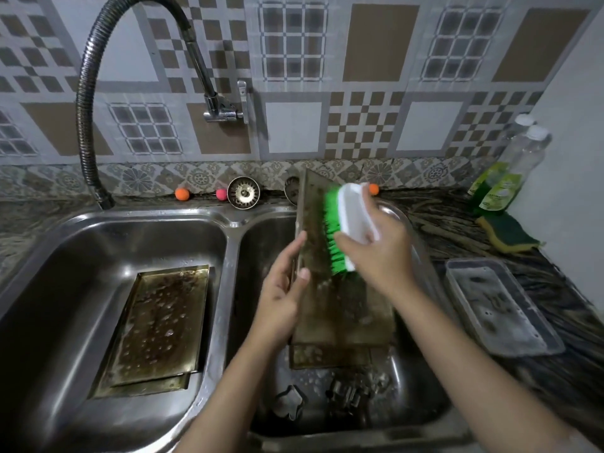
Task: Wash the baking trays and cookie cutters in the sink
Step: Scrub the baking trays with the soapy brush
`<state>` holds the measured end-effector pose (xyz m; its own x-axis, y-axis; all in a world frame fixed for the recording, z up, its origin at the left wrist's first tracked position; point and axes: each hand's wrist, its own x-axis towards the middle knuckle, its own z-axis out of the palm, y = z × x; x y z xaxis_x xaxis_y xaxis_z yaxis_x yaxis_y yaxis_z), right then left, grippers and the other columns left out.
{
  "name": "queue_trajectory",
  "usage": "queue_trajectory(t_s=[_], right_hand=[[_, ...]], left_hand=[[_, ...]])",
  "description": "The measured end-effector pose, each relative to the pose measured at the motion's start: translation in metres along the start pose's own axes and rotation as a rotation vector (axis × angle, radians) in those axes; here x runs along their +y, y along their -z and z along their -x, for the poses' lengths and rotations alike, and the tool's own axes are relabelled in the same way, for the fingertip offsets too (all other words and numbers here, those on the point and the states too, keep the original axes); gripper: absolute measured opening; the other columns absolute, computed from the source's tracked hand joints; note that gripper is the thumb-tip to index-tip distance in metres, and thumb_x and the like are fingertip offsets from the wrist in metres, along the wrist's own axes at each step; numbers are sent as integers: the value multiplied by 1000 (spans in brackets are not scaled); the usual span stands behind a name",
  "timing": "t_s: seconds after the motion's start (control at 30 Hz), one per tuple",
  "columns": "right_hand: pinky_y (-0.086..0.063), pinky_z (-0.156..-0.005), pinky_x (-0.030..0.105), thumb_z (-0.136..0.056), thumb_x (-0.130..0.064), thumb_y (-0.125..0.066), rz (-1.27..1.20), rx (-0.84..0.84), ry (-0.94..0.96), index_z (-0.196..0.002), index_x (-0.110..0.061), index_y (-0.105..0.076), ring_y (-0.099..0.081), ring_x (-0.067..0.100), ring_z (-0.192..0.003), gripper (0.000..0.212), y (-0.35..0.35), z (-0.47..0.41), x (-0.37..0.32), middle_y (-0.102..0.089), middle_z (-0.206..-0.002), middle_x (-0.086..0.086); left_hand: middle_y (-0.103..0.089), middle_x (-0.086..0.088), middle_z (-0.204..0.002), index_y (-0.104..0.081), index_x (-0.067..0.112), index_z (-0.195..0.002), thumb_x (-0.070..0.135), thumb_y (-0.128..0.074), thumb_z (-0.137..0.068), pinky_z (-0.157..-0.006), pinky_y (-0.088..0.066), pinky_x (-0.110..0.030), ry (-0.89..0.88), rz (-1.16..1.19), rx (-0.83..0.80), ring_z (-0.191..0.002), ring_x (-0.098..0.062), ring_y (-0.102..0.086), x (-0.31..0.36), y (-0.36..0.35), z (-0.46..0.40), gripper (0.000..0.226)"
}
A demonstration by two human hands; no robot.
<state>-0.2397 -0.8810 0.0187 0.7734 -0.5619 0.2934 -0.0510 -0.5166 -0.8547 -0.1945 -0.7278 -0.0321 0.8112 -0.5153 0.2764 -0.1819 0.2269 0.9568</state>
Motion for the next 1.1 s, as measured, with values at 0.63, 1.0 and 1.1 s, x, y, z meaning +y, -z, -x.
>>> queue_trajectory(t_s=[0.63, 1.0, 1.1], right_hand=[[-40, -99, 14, -76, -14, -79, -42, -173, -16, -145, -28, -34, -43, -9, -124, 83, -6, 39, 59, -40, -140, -16], [-35, -90, 5, -81, -49, -66, -129, -218, -54, -120, -63, -49, -46, -3, -120, 44, -15, 13, 25, -51, -132, 1], [-40, -103, 22, -69, -71, -62, -119, -214, -75, -112, -69, -50, -44, 8, -129, 44, -25, 7, 23, -50, -134, 4]], left_hand=[[-47, 19, -138, -46, 29, -131, 13, -52, -87, -109, -34, -22, 2, -123, 59, -132, 1, -41, 7, 38, -1, 48], [-45, 50, -113, -29, 27, -147, 15, -68, -84, -87, -40, -6, 68, -460, -114, -97, 13, -58, -1, 12, 9, 75], [-46, 35, -120, -18, 26, -150, 17, -69, -85, -83, -38, -3, 27, -608, -179, -99, -4, -61, 4, 8, 11, 83]])
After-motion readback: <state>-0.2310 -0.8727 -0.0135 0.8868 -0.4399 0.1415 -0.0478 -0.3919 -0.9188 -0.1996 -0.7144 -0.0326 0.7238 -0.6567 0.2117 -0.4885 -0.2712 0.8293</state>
